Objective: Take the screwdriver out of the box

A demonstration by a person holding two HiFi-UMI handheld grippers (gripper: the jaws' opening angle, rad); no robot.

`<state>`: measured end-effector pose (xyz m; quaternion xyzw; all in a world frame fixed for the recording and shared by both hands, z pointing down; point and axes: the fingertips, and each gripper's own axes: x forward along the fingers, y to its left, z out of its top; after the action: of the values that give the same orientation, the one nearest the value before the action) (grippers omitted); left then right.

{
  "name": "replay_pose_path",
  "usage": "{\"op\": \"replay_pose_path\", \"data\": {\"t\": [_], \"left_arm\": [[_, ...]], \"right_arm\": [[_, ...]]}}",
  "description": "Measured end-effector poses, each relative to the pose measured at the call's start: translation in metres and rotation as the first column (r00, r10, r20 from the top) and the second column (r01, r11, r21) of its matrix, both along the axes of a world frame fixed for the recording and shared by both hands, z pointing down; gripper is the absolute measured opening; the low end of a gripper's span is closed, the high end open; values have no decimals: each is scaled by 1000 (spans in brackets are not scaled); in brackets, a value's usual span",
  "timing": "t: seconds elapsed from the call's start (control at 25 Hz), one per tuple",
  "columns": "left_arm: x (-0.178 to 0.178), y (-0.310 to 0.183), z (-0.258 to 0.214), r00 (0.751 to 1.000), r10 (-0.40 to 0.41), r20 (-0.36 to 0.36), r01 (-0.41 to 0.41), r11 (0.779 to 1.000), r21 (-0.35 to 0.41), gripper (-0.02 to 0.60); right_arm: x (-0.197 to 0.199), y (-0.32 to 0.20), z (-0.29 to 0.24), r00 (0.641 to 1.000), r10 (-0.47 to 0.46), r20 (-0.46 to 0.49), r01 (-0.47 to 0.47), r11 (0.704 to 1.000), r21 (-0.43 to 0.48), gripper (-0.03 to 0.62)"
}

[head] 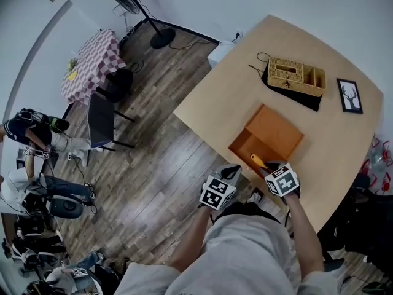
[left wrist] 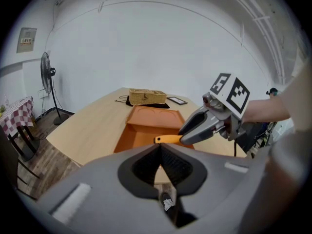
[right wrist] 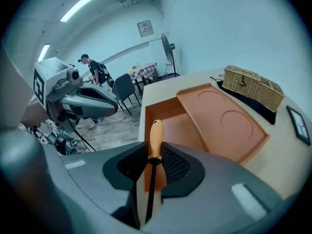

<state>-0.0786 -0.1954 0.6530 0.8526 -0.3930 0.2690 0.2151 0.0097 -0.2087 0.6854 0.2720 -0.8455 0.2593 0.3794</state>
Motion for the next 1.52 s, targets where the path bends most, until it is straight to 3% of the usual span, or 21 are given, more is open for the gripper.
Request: {"op": "replay_pose_path", "data": {"t": [0.6,1.52], "left_arm": [[-23,49,-24,999,30,-23,-30,999,18,54],[-2,111,-34,994,85,-67,-82,996,45,54]], "right_arm": [[-14,43,-44,987,146,60,-150,987,60,83],[4,113,-67,945,290,153,-310,942,128,82]]}}
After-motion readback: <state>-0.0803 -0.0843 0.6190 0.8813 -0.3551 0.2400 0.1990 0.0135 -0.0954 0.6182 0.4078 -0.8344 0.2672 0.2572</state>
